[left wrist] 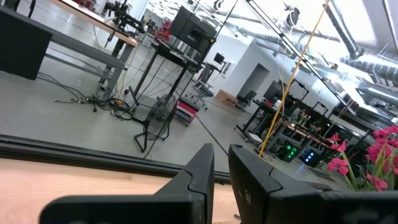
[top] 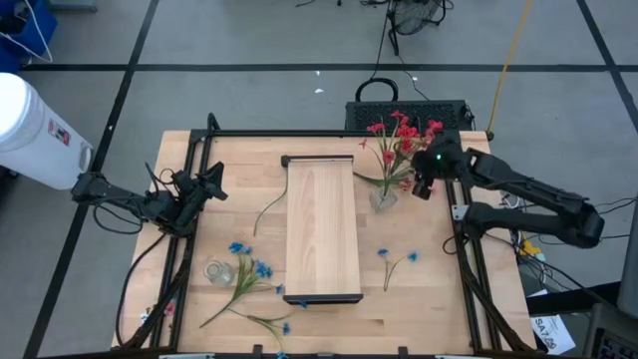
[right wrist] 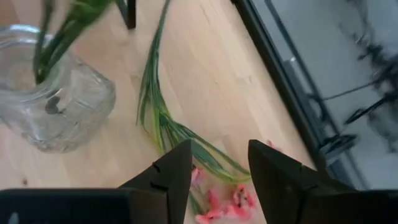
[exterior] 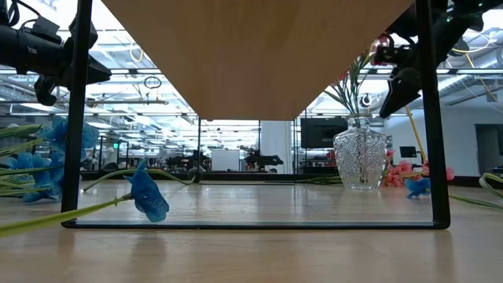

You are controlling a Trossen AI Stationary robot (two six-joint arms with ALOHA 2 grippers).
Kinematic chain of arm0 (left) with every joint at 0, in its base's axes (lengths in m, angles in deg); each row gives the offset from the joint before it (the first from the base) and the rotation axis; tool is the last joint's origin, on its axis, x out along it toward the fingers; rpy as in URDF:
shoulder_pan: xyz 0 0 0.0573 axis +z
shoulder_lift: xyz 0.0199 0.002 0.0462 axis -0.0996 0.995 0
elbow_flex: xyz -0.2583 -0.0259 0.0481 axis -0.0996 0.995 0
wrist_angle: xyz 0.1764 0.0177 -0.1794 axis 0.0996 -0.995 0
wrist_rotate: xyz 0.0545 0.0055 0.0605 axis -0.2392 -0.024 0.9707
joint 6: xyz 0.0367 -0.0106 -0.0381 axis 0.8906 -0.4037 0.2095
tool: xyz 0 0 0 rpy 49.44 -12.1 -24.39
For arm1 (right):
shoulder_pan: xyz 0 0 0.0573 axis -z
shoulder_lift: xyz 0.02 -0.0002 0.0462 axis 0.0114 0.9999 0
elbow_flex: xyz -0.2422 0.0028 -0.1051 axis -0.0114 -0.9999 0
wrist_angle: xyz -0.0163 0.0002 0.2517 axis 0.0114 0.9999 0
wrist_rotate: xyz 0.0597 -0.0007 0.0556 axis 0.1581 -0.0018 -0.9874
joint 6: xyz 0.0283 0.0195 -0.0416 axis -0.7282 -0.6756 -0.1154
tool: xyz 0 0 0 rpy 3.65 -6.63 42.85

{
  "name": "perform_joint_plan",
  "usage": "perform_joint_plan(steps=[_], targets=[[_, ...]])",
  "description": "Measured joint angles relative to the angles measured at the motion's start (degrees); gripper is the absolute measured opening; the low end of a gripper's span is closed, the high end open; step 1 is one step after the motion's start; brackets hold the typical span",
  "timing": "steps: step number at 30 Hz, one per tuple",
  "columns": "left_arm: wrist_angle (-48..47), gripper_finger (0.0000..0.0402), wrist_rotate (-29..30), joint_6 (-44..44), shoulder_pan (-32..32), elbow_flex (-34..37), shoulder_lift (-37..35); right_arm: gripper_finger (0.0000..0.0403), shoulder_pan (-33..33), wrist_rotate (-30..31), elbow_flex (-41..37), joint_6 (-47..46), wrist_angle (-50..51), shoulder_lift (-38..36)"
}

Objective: Pick and place flowers into a vace then onto a shelf
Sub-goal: Put the pink flowers into the right transparent vase

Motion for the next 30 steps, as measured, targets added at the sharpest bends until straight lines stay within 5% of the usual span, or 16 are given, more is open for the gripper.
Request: perform_joint_plan(steps=[8,30], targets=[[0.0,0.0051,0.0,0.0,0.0,0.0,0.0,0.0161,11.5,-3.3,0.0,-1.7,-3.2,0.2],[0.0,0.0051,0.0,0.0,0.0,0.0,0.0,0.016,33.1,-35.0,0.1,-16.1,-25.2,14.8]])
